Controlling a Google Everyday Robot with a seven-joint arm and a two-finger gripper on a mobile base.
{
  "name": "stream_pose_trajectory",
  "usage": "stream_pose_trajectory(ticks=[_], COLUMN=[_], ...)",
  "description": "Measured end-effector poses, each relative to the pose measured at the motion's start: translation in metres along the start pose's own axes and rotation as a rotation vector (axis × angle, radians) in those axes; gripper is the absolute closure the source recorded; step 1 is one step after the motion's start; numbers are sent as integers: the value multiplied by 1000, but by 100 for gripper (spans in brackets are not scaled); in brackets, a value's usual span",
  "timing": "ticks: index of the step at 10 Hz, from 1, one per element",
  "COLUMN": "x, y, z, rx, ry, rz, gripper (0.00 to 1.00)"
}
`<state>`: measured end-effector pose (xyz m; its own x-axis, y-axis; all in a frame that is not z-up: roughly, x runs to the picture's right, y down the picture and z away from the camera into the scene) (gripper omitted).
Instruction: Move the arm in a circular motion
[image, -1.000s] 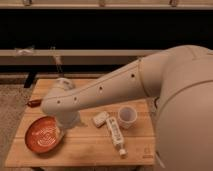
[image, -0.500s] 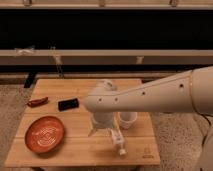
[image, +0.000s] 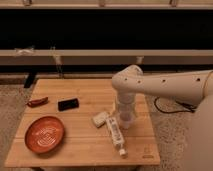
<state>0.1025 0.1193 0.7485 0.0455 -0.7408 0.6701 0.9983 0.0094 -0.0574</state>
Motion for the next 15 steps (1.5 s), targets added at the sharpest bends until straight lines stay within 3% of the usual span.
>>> stream_pose_trajectory(ticks=[2,5,9,13,15], x=[44,82,130,161,165], y=[1,-33,-124,-214,-262], z=[-17,-32,-57,-80,-88], rx=[-24,-25,-13,-10,-6], ry=[22,48,95,137,153], rz=[13,-10,-121,-264,-363], gripper=[20,20,20,20,20])
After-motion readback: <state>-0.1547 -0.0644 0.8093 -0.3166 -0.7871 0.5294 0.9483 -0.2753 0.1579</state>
